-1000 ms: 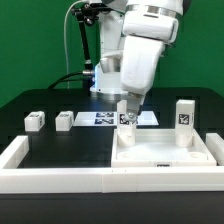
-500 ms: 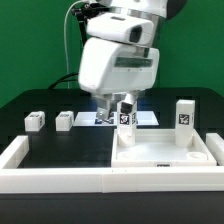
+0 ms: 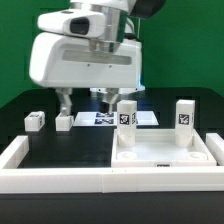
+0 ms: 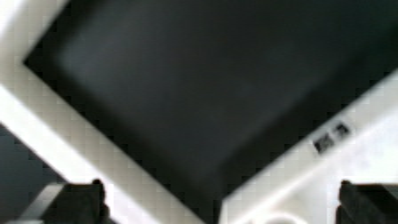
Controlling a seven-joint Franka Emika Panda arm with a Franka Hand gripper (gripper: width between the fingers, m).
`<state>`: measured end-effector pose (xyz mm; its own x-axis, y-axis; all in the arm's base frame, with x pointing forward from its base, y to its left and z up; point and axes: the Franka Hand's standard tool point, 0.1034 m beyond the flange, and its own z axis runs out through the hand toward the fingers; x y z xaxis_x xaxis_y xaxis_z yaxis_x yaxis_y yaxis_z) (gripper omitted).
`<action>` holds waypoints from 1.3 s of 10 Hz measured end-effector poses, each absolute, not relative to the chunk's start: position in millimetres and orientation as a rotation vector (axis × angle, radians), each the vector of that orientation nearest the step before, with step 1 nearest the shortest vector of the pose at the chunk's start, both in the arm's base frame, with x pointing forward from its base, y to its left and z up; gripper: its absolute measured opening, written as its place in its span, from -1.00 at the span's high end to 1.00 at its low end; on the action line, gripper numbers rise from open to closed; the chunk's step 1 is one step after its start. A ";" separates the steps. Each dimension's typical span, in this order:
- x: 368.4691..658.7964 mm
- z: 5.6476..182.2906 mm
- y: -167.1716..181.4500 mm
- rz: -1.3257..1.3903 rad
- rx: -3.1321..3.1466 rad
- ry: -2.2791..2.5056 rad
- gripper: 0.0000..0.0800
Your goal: Assemble square table
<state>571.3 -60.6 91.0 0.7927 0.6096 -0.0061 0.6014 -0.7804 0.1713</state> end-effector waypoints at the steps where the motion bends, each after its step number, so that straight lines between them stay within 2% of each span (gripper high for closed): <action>1: 572.2 90.9 -59.1 0.089 2.862 0.853 -0.62; 4: 568.8 87.4 -54.3 0.110 2.980 0.479 -0.62; 6: 541.5 79.9 -65.0 0.023 3.050 0.070 -0.62; 8: 529.5 72.9 -86.7 0.005 3.083 -0.144 -0.62; 11: 513.8 70.0 -132.9 -0.014 3.101 -0.031 -0.62; 13: 511.4 70.6 -143.7 0.006 3.093 -0.011 -0.62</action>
Offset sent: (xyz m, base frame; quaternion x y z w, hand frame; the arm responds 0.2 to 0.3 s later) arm -0.0047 -0.0140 -0.0081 -0.0322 -0.0334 0.1897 0.9807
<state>511.4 -143.7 70.6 1.0000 -0.0068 0.0041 -0.0069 -0.9988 0.0483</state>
